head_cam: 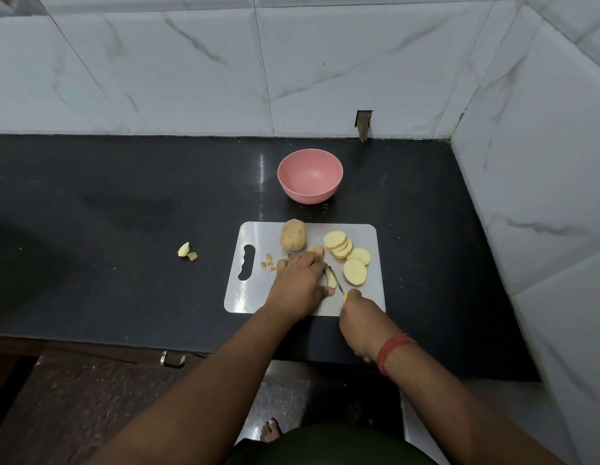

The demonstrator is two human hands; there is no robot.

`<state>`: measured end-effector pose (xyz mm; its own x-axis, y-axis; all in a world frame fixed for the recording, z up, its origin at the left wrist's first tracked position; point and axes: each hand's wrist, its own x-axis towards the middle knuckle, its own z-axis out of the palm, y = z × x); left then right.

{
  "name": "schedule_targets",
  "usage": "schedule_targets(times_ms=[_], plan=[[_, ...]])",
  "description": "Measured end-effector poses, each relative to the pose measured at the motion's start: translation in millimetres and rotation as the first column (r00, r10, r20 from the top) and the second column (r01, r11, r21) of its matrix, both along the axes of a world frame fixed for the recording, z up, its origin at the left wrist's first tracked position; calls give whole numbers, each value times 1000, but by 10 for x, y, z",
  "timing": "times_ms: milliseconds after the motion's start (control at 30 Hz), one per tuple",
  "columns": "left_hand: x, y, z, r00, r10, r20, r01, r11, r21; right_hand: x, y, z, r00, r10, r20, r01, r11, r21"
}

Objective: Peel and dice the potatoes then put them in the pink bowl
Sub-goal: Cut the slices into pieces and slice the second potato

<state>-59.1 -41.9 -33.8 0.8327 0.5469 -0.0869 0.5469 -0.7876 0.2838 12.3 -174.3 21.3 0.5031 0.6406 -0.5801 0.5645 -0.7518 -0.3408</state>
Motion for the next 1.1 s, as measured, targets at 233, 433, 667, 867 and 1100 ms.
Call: schedule_targets(times_ms=[233, 433, 667, 867, 1100], plan=[[9, -3, -9, 1000, 4, -9, -4, 1000, 2, 0, 63, 30, 998, 22, -55, -22, 1000, -6], [27, 9, -4, 999, 24, -25, -23, 999, 24, -21, 123, 42, 995, 8, -95, -6, 1000, 13], [21, -12, -15, 999, 44, -25, -43, 998, 39, -13, 110, 5, 997, 3, -73, -3, 1000, 5], [22, -23, -22, 998, 54, -29, -53, 997, 51, -28, 29, 11, 993, 63, -99, -80, 983, -168], [20, -37, -20, 998, 61, -25, -59, 996, 63, 11, -114, -1, 975, 222, 26, -219, 972, -85]])
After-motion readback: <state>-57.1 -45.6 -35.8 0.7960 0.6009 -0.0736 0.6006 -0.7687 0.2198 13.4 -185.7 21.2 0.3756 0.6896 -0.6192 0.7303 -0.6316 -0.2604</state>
